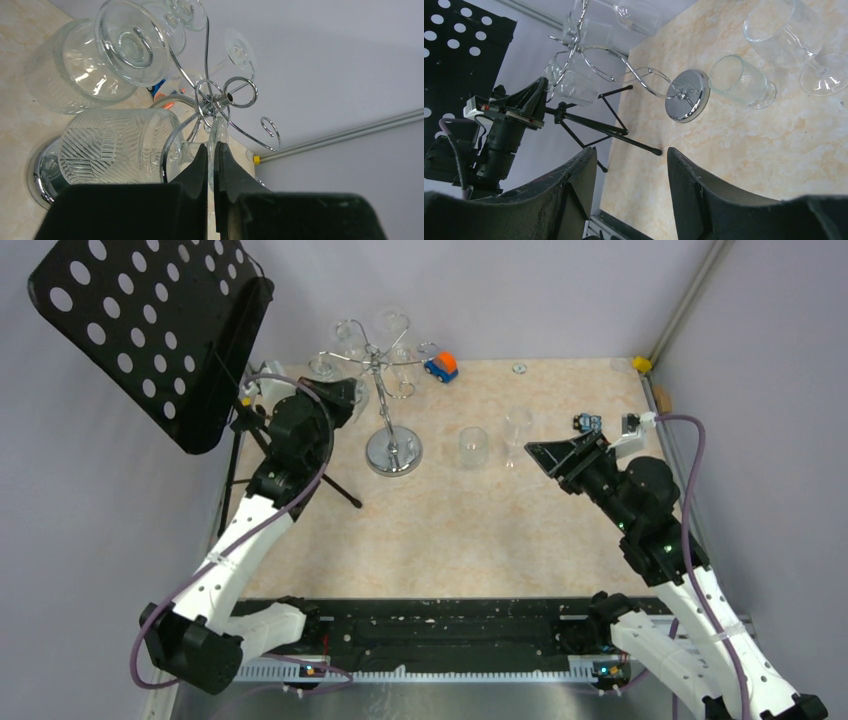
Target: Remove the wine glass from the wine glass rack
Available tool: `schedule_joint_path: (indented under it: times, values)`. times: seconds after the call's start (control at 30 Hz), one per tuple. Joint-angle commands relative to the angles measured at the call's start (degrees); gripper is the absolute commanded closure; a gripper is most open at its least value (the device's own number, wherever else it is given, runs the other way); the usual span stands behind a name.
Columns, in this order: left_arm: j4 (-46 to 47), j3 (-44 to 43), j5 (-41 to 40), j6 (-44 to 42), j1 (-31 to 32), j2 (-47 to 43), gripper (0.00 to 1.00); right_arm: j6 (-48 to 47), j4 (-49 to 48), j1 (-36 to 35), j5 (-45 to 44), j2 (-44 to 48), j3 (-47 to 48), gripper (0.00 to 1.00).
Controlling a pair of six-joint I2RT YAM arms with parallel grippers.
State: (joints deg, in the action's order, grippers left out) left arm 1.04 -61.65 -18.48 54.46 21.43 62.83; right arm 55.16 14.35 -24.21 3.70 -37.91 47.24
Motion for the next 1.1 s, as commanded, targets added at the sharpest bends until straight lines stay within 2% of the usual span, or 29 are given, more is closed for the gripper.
schedule_joint_path:
  times: [0.0,0.33,0.67,1.07]
  values:
    - [7.53,-2.34,4.42,0.74,0.07,0.44,1.0,-0.6,-1.3,-0.06,-0.58,0.99,-0.05,0.45]
    - [6.53,-3.47,9.85,3.63,0.72,1.24,1.0,-0.49,-1.21,-0.05,-0.22,1.34,0.12,0.42]
    - [3.33,-3.95,8.38,2.68,4.74,-0.68,1.0,0.1,-1.71,-0.1,0.24,1.39,-0.22,0.39]
    - [-2.92,-3.71,7.23,2.34,6.4,-4.37,1.0,0.7,-2.36,-0.05,0.95,1.21,-0.41,0.36]
